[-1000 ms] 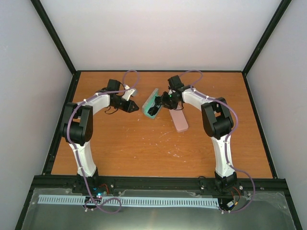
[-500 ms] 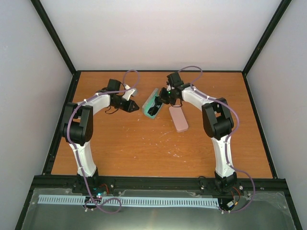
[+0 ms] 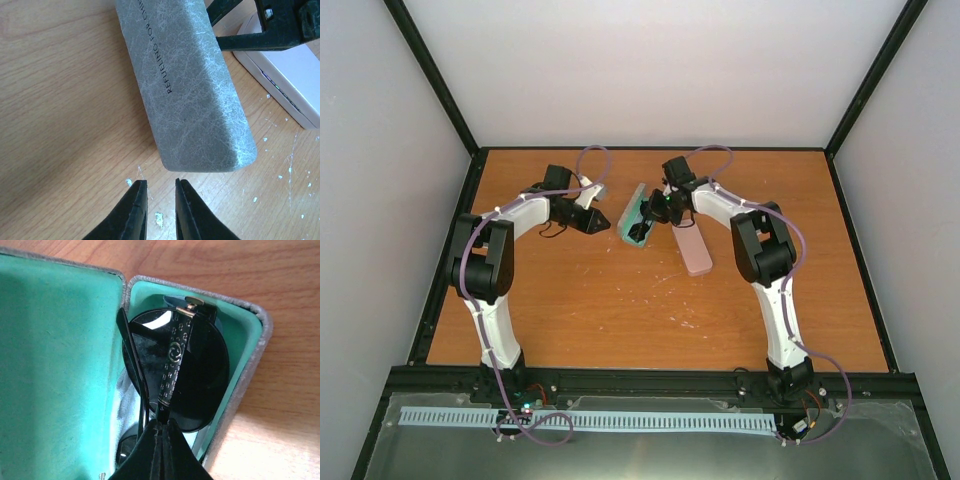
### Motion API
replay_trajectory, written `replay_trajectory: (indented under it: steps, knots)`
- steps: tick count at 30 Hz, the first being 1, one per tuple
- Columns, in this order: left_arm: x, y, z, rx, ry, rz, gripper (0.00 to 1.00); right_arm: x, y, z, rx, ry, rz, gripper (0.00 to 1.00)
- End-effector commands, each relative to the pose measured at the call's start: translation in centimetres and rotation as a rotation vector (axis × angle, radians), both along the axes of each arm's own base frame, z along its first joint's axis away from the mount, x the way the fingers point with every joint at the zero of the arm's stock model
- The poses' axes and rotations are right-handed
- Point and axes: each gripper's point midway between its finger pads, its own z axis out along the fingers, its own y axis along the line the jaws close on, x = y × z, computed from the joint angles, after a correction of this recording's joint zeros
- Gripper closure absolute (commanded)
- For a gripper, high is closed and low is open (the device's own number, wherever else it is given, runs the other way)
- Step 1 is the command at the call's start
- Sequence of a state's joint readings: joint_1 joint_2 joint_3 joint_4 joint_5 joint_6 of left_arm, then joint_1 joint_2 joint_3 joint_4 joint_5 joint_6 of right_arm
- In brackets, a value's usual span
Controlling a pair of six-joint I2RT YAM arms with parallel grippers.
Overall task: Organize the sunglasses
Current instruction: Place the sunglasses in the sunglasses case, then close the sunglasses case at the center of the board.
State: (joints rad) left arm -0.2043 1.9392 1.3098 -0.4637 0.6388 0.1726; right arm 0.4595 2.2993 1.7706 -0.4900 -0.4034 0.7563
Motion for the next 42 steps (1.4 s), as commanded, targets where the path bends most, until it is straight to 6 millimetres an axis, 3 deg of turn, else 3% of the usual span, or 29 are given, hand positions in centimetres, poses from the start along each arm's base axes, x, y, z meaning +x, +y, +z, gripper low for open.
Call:
replay_trajectory:
  steps: [1,6,10,12,22,35,42]
  knots:
    - [1.1,-0.5,1.8,-0.013,-0.061,-0.002,0.81,-0.7,0.0,0.8,-0.024,-0.004,0.003,0.97]
    - [2.0,-0.7,2.4,-0.018,-0.078,0.002,0.81,-1.1,-1.5,4.7,-0.032,-0.071,-0.018,0.90]
    - [2.6,-1.1,2.6,-0.036,-0.078,-0.004,0.82,-1.5,-3.1,6.3,-0.034,-0.111,-0.060,0.93]
    - [2.7,-1.5,2.6,-0.038,-0.077,-0.012,0.82,-1.8,-3.6,5.4,-0.041,-0.091,-0.065,0.97]
    - [2.6,-3.9,1.9,-0.029,-0.069,-0.058,0.83,-2.2,-4.1,1.8,-0.124,-0.019,-0.050,0.97]
    - [2.3,-5.5,1.2,-0.020,-0.061,-0.085,0.83,-2.6,-2.2,-2.2,-0.136,0.044,-0.002,0.97]
    - [2.0,-6.9,0.2,-0.013,-0.051,-0.113,0.83,-3.0,-1.1,-2.6,-0.114,0.045,0.022,0.97]
